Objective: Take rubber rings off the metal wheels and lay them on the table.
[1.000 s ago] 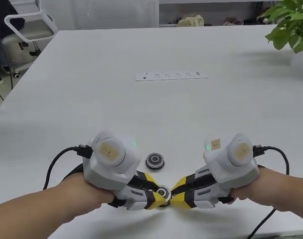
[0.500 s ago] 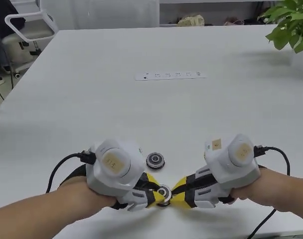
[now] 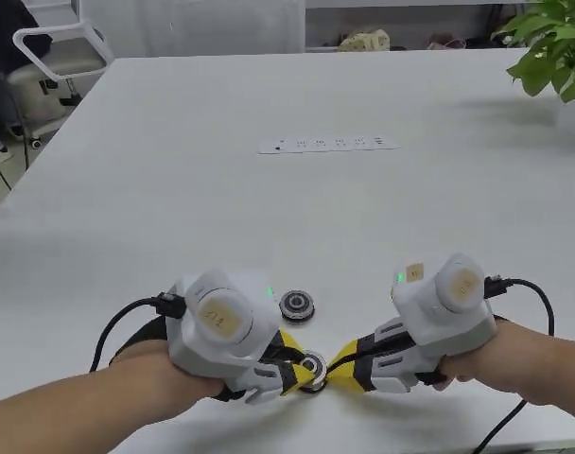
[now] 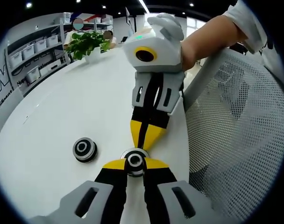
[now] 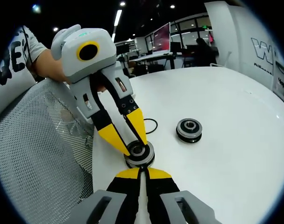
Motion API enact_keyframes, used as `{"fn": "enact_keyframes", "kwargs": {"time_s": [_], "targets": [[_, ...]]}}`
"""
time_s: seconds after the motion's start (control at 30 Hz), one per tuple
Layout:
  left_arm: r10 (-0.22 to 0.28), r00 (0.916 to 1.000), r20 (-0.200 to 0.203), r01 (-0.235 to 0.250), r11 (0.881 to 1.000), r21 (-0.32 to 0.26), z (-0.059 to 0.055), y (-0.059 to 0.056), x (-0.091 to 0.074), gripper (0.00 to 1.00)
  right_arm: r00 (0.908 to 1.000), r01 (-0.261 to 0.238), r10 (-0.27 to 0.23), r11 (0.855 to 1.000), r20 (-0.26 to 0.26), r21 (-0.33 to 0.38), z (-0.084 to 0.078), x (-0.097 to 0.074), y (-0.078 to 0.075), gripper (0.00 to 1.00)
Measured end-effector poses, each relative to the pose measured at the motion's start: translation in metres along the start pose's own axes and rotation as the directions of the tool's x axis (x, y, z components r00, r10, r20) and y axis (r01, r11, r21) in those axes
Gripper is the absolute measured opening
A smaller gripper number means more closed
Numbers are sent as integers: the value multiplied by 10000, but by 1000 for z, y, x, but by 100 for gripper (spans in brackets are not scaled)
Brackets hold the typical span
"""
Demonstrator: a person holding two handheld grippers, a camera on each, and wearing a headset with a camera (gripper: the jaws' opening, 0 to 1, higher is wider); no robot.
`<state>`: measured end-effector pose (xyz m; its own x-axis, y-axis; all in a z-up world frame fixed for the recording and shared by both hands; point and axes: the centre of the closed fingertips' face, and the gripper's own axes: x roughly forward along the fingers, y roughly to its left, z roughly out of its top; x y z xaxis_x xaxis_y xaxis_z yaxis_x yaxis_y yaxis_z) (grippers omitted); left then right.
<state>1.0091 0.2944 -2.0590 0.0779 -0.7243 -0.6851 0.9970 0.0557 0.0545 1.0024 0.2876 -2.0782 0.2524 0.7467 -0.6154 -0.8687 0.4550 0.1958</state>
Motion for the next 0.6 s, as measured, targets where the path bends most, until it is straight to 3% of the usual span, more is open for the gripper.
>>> {"fn": "enact_keyframes", "kwargs": {"time_s": [0.33,0.6], "targets": [[111,9999,-89,-111,9999,0,0,-1,0,8,9998,-63,27,9853,214,1707,0,-1,-3,0],[135,9999,-101,-136,9999,-11,0,-1,0,8,9993,-143,60,9719,363,2348,1,-3,-4,0]]}}
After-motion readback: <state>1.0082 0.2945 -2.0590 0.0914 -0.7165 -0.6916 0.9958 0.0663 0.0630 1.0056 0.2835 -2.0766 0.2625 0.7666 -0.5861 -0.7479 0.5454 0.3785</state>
